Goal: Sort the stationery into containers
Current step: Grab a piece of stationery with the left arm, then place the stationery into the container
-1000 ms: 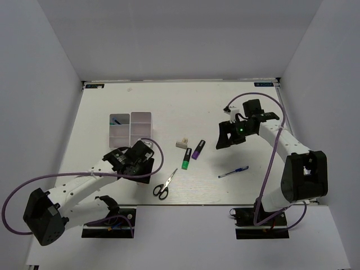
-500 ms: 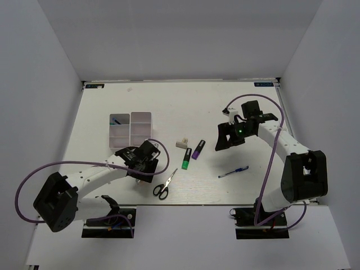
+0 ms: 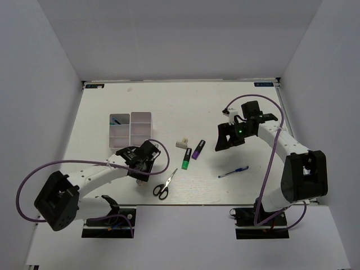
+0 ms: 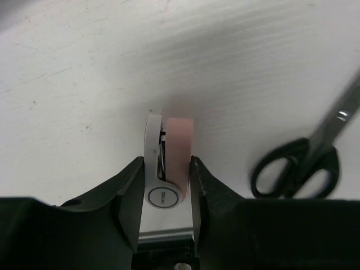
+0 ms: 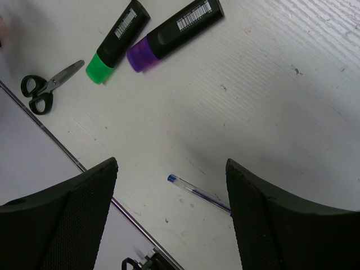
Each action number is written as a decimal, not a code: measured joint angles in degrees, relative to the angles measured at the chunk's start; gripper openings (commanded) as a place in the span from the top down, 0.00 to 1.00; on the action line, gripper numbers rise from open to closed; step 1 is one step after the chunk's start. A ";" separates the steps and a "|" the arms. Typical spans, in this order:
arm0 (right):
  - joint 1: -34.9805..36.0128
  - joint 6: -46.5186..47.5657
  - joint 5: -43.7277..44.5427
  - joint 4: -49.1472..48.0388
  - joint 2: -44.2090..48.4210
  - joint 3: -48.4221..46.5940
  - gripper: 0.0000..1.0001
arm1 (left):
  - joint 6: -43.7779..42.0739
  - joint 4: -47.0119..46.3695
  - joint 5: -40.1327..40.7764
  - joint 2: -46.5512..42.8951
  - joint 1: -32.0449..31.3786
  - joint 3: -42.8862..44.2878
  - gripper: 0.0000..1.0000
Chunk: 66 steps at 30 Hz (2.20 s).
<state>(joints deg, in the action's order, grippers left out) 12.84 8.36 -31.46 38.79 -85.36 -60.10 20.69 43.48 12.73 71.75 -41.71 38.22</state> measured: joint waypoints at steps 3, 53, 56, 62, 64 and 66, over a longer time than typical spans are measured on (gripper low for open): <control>0.00 0.04 0.00 0.00 0.04 0.00 0.20 | 0.59 3.17 -0.13 -3.15 -1.90 2.97 0.70; -0.87 1.53 -0.20 -1.40 1.27 1.07 0.68 | -14.75 -54.12 20.79 16.33 15.37 14.71 0.62; -0.87 1.77 -0.24 -1.38 1.27 1.07 0.58 | -14.10 -54.27 20.87 16.13 15.37 14.10 0.53; -0.94 2.38 -0.44 -1.20 1.27 1.07 0.25 | -12.46 -52.70 20.72 14.10 15.41 12.70 0.39; -0.98 2.56 -0.66 -1.16 1.27 1.07 0.10 | -11.89 -52.46 20.57 13.05 15.41 12.35 0.35; -1.03 2.93 -0.98 -1.09 1.27 1.07 0.10 | -11.43 -51.93 20.28 11.72 15.41 11.82 0.33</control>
<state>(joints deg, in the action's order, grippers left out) 11.81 11.29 -32.45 37.69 -84.09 -59.02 9.26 -8.45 33.01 83.46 -26.30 50.04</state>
